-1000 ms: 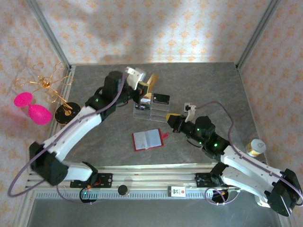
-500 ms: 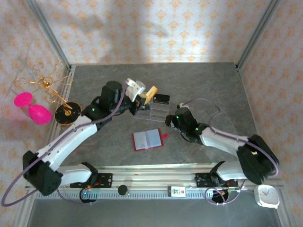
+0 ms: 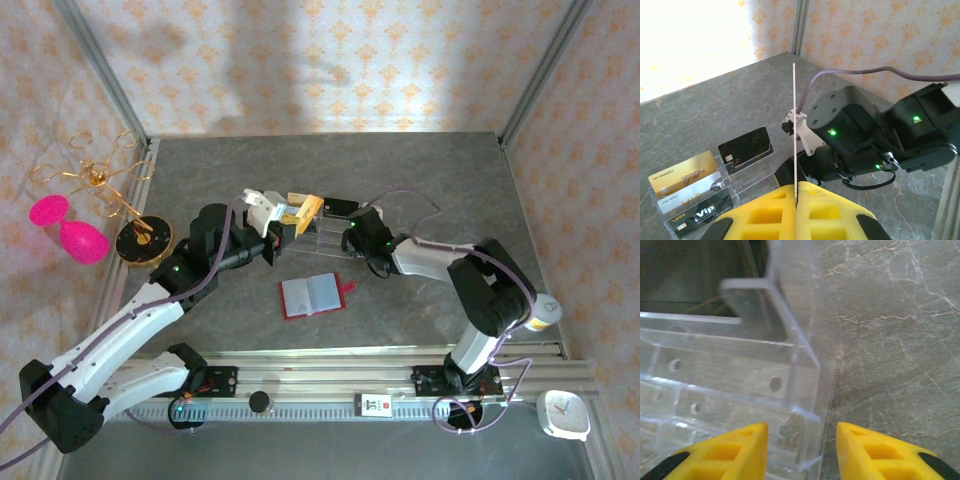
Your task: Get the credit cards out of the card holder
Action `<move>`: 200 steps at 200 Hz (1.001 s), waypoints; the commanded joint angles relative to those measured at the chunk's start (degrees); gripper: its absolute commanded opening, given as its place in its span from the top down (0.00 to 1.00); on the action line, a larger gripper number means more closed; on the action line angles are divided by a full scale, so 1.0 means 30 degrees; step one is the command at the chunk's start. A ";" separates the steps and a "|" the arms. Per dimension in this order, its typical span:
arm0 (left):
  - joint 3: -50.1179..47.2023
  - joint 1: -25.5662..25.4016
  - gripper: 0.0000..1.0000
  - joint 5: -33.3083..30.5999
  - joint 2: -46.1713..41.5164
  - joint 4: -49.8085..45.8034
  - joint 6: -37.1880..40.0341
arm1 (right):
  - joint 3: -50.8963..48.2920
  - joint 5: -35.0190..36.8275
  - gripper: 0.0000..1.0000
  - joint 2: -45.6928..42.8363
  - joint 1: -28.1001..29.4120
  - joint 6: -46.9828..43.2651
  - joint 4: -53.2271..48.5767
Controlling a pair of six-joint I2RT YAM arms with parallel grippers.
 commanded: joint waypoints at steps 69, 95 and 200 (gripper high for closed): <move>-0.0091 0.0004 1.00 0.0360 -0.0027 0.0379 -0.0084 | 0.1297 0.2689 0.65 0.0313 -0.1349 -0.0445 -0.1903; 0.0479 0.0011 1.00 0.0787 0.0833 0.0527 0.1234 | 0.0374 0.1450 0.61 -0.1327 -0.1358 -0.0605 -0.0967; 1.0225 0.5180 1.00 0.5867 1.1361 -0.8271 1.6246 | -0.3883 -0.0890 0.61 -0.6553 -0.1363 0.0009 0.0523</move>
